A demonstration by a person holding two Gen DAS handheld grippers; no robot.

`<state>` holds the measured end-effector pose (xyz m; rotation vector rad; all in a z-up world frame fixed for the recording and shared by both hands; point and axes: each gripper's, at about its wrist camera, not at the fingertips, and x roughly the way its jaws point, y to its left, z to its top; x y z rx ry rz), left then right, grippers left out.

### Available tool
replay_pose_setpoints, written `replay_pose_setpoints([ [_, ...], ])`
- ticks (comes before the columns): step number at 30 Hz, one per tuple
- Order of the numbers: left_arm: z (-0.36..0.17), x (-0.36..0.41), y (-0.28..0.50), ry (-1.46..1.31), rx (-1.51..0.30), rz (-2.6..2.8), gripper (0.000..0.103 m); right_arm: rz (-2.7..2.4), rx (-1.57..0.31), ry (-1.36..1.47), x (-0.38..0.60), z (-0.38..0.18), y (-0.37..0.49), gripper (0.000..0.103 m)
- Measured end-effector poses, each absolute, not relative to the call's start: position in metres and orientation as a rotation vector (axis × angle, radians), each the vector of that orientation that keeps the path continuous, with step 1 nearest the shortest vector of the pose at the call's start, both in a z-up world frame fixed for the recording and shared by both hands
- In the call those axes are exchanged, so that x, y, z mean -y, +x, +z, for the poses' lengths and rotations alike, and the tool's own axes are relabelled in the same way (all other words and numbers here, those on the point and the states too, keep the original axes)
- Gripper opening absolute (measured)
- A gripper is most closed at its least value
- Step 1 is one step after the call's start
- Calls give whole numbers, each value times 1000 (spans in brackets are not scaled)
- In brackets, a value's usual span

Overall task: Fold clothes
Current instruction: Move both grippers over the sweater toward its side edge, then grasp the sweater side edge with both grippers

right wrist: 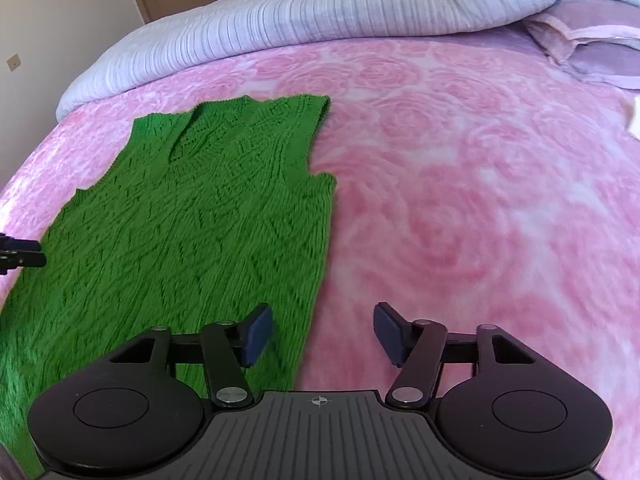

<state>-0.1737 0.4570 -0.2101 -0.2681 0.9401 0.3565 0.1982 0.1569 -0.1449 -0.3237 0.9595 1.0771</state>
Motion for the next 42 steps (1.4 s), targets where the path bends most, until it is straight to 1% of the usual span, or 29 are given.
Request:
replay_pose_setpoints([
  [13,-227,-549,-84,-284,-942,316,46,1179,-969,-371,-263,-160,288,54],
  [23,-244,-623,-9,-375,-906,276,46,1299,-1038,-209,-338,-183,358,50],
  [25,-248,-633,0,-409,-891,262,44,1332,-1043,-174,-349,-186,370,49],
  [27,-251,-641,7,-435,-872,241,40,1354,-1050,-156,-357,-189,376,43],
  [28,-252,-644,9,-449,-862,226,37,1365,-1052,-158,-361,-191,377,32],
  [29,-253,-644,11,-465,-850,202,19,1376,-1051,-163,-365,-193,378,24],
  [30,-252,-644,12,-475,-837,184,9,1385,-1044,-176,-367,-193,376,20],
  [31,-251,-642,11,-474,-820,175,8,1393,-1032,-187,-368,-193,374,8],
  [34,-242,-635,2,-464,-770,157,7,1407,-961,-198,-358,-178,363,6],
  [37,-219,-629,-21,-486,-710,138,6,1419,-885,-182,-338,-152,348,6],
  [42,-165,-583,-96,-427,-646,85,5,1489,-742,-170,-274,-89,294,6],
])
